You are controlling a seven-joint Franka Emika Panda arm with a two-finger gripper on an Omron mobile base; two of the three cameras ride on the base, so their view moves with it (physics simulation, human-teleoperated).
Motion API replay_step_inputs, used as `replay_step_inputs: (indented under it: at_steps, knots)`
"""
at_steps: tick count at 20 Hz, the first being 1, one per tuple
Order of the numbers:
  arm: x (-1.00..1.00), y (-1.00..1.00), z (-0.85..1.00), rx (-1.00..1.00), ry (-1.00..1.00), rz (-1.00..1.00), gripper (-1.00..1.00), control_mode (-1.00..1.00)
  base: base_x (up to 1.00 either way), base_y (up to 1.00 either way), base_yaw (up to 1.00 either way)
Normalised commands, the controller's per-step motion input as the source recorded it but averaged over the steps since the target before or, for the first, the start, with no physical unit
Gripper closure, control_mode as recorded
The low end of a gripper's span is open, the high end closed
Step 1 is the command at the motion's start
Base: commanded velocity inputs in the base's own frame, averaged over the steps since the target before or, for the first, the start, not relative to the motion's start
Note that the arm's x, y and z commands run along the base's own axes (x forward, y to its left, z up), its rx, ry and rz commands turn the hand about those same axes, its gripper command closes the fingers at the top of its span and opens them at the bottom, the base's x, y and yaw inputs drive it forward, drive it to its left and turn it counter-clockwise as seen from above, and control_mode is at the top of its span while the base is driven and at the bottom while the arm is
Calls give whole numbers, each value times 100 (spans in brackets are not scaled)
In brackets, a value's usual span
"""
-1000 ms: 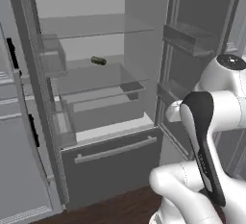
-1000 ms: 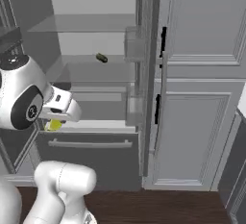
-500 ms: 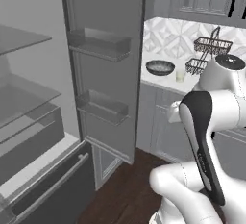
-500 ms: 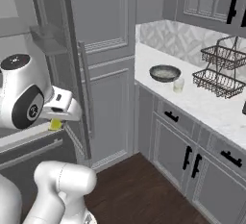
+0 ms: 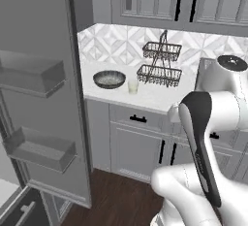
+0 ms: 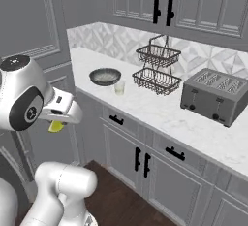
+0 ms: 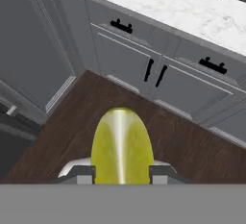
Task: Grab a lemon wedge from the fridge and one ice cube from the ice bowl, and put them in the glass of lemonade.
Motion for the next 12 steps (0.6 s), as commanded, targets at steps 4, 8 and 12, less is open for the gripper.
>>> replay_step_inputs:
  at_steps: [4,8,12]
  knots:
    - [0,0,0,0,0,0,100,100,98,-17,0]
    - [0,0,0,0,0,0,100,100,100,-5,2]
    - [0,0,0,0,0,0,100,100,100,0,0]
